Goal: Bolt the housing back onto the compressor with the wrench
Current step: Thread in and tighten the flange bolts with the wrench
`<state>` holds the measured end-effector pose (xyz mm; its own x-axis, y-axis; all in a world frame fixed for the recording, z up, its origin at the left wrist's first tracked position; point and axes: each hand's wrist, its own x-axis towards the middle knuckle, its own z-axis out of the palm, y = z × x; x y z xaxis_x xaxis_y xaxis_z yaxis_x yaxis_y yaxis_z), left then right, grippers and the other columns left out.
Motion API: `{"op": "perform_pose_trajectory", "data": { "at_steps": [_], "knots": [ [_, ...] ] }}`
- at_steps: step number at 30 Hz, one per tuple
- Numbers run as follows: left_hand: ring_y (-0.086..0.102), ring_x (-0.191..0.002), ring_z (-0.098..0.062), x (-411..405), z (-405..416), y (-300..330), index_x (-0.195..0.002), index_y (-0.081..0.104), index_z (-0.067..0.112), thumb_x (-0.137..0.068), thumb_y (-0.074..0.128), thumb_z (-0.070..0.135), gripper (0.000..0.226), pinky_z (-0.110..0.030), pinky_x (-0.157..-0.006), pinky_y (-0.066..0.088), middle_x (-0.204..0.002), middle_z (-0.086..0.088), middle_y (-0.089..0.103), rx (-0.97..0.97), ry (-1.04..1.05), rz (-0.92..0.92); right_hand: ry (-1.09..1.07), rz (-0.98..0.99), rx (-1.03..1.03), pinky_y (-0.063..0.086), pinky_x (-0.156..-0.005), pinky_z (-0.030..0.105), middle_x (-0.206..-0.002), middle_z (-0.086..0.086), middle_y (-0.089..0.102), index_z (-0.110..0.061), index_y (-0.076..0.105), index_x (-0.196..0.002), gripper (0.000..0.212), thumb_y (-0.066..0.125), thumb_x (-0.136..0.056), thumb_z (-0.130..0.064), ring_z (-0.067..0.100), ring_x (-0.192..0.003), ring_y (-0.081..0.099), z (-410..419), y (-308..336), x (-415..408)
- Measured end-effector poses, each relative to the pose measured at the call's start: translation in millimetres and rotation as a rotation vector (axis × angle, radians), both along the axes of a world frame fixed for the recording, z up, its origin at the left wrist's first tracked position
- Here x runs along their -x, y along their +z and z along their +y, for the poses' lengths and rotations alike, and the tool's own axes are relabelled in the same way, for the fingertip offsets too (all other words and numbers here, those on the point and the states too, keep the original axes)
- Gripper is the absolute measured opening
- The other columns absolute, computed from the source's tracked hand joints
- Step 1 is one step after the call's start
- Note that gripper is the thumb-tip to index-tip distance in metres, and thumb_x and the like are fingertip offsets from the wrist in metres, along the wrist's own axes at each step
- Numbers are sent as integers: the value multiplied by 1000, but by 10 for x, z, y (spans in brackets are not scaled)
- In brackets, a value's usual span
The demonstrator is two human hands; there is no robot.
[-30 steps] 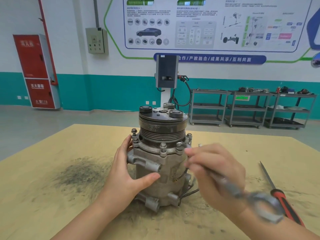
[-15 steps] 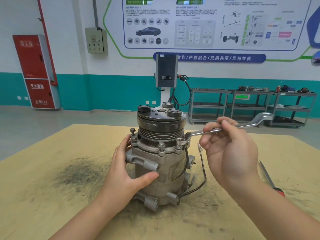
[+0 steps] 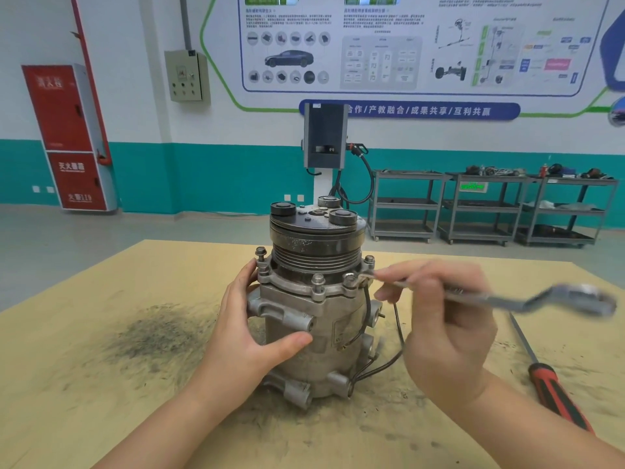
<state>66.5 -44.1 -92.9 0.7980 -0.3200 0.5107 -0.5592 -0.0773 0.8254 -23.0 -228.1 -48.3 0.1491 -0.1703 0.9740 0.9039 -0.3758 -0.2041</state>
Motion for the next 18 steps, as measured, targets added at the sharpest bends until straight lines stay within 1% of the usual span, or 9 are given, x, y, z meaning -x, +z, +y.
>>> {"op": "perform_pose_trajectory", "data": {
  "at_steps": [3, 5, 7, 8, 10, 11, 12, 15, 18],
  "knots": [
    [43, -134, 2, -5, -11, -8, -128, 23, 74, -41, 82, 76, 105, -40, -115, 37, -146, 22, 44, 8, 8, -16, -274, -47, 332, 52, -71, 23, -90, 5, 69, -11, 64, -89, 21, 54, -99, -26, 15, -81, 65, 72, -37, 59],
    [45, -134, -1, -13, -6, -28, -136, 27, 65, -47, 85, 65, 106, -43, -115, 37, -145, 18, 47, 9, 12, -28, -388, -31, 490, 51, -70, 25, -93, 8, 68, -5, 71, -86, 19, 65, -93, -22, 21, -78, 63, 167, -74, 67],
    [48, -133, -6, -15, -3, -34, -138, 27, 63, -46, 84, 69, 109, -46, -114, 38, -144, 14, 50, -2, 13, -30, -417, 6, 531, 51, -72, 28, -94, 8, 67, -2, 72, -88, 13, 70, -89, -15, 23, -78, 62, 222, -67, 77],
    [47, -133, -5, -15, -2, -31, -135, 26, 69, -43, 82, 76, 108, -43, -113, 38, -144, 17, 49, -2, 15, -26, -379, 27, 499, 51, -72, 29, -95, 7, 67, -2, 71, -91, 12, 67, -90, -13, 22, -80, 63, 233, -43, 89],
    [42, -133, 5, -21, 1, -23, -123, 22, 81, -38, 78, 83, 103, -32, -112, 36, -141, 33, 43, -5, 26, -22, -225, 72, 305, 53, -68, 30, -93, 3, 66, -8, 64, -101, 15, 53, -98, -17, 17, -78, 65, 230, 27, 119],
    [39, -133, 11, -27, 2, -21, -120, 21, 84, -39, 80, 80, 101, -27, -110, 34, -138, 40, 41, -9, 30, -26, -143, 102, 161, 53, -64, 29, -91, 1, 66, -14, 58, -104, 13, 47, -100, -19, 16, -73, 65, 217, 85, 134],
    [38, -132, 14, -32, 1, -21, -120, 21, 84, -41, 82, 75, 100, -24, -109, 33, -137, 42, 40, -14, 33, -29, -56, 148, 3, 52, -61, 29, -86, 2, 67, -19, 51, -104, 10, 42, -100, -19, 17, -67, 64, 195, 150, 148],
    [39, -132, 12, -26, -3, -15, -124, 22, 78, -46, 81, 66, 99, -23, -108, 34, -140, 35, 42, -20, 37, -29, 217, 349, -457, 50, -56, 26, -71, 9, 68, -16, 44, -98, 12, 34, -98, -9, 20, -53, 58, 86, 305, 148],
    [41, -133, 6, -14, 3, -3, -130, 21, 70, -46, 80, 66, 102, -30, -112, 35, -144, 28, 42, -31, 30, -19, 371, 515, -764, 46, -47, 25, -61, 11, 64, -12, 45, -97, 17, 31, -100, -2, 20, -45, 53, -24, 321, 71]
  ]
}}
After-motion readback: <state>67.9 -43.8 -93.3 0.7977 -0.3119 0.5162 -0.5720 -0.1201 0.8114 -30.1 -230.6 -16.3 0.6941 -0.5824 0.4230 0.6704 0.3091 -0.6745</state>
